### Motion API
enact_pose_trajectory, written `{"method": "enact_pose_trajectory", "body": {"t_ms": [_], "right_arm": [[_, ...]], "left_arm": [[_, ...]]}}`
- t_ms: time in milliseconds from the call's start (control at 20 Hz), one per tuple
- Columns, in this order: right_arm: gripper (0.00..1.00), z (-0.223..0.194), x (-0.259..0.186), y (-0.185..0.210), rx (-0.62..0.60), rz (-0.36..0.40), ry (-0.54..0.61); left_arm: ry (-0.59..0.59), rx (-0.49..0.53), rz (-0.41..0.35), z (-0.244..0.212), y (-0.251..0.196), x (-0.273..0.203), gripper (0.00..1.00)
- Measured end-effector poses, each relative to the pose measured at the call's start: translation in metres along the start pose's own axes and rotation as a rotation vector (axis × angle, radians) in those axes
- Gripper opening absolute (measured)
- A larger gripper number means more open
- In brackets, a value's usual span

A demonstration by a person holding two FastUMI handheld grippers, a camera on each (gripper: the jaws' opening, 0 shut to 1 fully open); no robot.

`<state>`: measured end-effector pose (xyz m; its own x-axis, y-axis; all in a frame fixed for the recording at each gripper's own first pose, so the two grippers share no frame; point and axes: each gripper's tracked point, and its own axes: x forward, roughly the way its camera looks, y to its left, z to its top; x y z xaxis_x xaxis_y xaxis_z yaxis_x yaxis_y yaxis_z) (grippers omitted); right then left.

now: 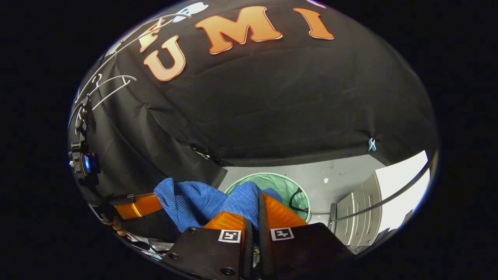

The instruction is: Grasp the clothes on the hanger with both hands and then place them into the laundry hamper below.

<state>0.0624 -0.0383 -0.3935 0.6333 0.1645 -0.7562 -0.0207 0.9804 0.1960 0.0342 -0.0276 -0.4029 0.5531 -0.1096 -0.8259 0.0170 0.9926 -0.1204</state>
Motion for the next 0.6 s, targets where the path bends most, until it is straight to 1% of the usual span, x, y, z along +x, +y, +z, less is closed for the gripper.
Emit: {"method": "enact_pose_trajectory", "body": {"t_ms": [200,300,450,600], "right_arm": [[0.15,-0.027,0.023,-0.018,-0.018,-0.055,0.063],[0.15,-0.036,0.034,-0.02,-0.035,-0.062,0.088],[0.15,-0.046,0.049,-0.027,-0.067,-0.086,0.124],[0.15,-0.06,0.065,-0.033,-0.044,-0.1,0.167]], "left_arm": [[0.075,0.021,0.022,-0.021,0.004,0.025,0.05],[0.113,0.008,0.025,-0.036,0.003,0.038,0.05],[0.171,0.012,0.056,-0.049,0.009,0.039,0.05],[0.209,0.003,0.083,-0.06,0.016,0.045,0.05]]}}
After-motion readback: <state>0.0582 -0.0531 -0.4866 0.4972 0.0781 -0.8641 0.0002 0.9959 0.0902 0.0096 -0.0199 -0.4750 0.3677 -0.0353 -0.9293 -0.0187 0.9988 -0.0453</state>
